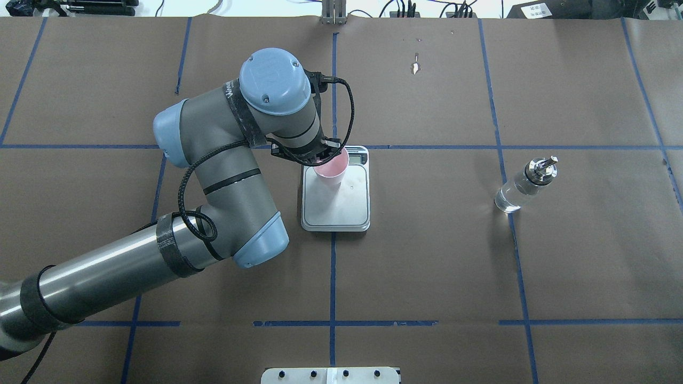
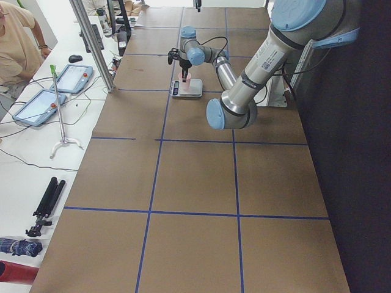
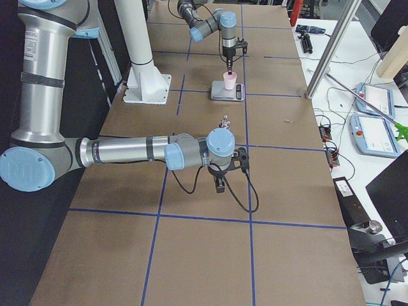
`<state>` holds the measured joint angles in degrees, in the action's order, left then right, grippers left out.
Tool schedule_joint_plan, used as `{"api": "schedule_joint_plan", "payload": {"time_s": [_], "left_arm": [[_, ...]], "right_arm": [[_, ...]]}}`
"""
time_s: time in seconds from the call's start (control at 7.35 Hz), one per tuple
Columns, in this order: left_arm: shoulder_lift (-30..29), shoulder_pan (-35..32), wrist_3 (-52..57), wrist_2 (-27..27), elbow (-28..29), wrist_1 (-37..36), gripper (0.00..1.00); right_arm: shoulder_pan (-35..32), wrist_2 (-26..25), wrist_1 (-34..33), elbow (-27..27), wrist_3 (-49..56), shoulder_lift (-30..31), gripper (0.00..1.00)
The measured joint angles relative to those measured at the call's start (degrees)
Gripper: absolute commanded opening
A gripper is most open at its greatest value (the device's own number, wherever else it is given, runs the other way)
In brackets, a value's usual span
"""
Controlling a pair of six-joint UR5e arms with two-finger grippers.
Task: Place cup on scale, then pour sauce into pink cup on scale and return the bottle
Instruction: 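Carry the pink cup with the left gripper onto the scale, then open the left gripper and lift away while the right arm reaches toward the bottle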
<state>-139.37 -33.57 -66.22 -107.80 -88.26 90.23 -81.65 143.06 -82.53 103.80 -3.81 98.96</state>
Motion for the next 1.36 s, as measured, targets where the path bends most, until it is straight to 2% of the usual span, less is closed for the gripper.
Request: {"api": "schedule_joint_plan", "payload": {"time_s": [0.41, 0.54, 0.82, 1.22, 1.36], "left_arm": [[-0.06, 0.63, -0.10, -0.18, -0.45, -0.56, 0.00], [0.00, 0.91, -0.13, -0.16, -0.48, -0.58, 0.08], [0.00, 1.10, -0.12, -0.13, -0.64, -0.55, 0.59], [0.13, 1.14, -0.04, -0.07, -0.94, -0.49, 0.70], [0.51, 1.13, 0.03, -0.13, -1.85, -0.46, 0.86]], "right_arm": [[0.00, -0.03, 0.00, -0.09, 0.02, 0.00, 1.00], [0.00, -0.05, 0.00, -0.09, 0.03, 0.00, 1.00], [0.00, -0.08, 0.00, -0.12, 0.03, 0.00, 1.00], [0.00, -0.17, 0.00, -0.15, -0.03, -0.04, 1.00], [0.00, -0.21, 0.00, -0.14, -0.11, -0.18, 1.00]]}}
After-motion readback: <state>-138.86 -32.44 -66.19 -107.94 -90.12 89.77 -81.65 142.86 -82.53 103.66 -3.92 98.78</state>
